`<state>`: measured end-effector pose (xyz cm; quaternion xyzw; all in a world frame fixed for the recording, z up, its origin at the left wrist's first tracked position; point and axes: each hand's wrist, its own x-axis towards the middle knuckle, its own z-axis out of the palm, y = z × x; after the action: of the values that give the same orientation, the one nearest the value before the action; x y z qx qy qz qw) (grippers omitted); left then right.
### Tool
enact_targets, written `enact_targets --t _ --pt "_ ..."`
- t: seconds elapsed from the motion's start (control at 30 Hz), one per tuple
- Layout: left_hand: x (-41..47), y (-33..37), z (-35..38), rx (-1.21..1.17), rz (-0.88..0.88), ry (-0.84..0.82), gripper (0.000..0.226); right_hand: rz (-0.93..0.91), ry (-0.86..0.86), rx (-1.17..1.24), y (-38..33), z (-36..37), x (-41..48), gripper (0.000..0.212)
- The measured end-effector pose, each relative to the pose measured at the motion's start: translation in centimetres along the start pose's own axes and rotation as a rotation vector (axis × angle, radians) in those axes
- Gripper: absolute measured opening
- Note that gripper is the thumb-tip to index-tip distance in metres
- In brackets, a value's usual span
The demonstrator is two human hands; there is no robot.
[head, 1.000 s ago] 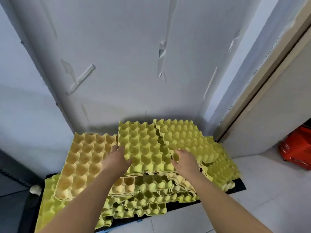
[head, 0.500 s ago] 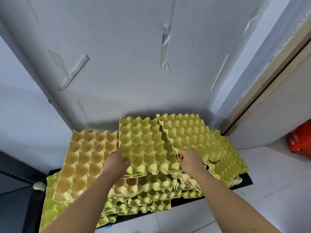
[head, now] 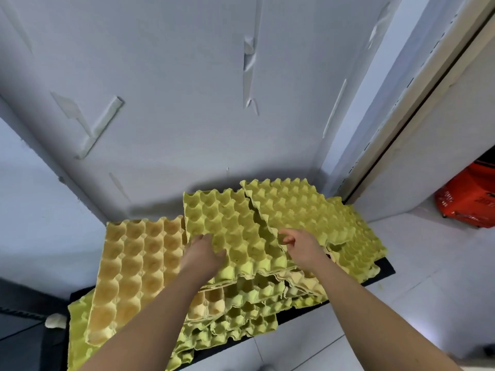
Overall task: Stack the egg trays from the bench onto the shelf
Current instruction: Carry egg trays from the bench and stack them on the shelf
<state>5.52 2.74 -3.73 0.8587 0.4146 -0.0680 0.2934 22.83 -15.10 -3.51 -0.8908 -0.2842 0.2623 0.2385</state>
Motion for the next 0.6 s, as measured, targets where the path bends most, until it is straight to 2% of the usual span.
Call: enact_targets --t 0.23,0.4,0.5,0.6 --pt "2.6 7.0 1.9 0.048 0.094 -0.055 0.057 0.014 0.174 -0.054 3.9 -3.0 1.5 0.035" --pt "4.3 12.1 4.8 -0.041 0.027 -0.094 0.049 0.126 0.127 -0.154 9.9 -6.8 5.4 0.043" --pt "5.1 14.3 6.7 -0.1 -0.049 -0.092 0.064 0.182 0.06 -0.187 13.1 -8.5 8.1 0.049" --pt "5.4 15.3 8.3 -0.191 -0.141 -0.047 0.085 0.221 -0.027 -0.21 15.8 -9.2 10.5 0.067"
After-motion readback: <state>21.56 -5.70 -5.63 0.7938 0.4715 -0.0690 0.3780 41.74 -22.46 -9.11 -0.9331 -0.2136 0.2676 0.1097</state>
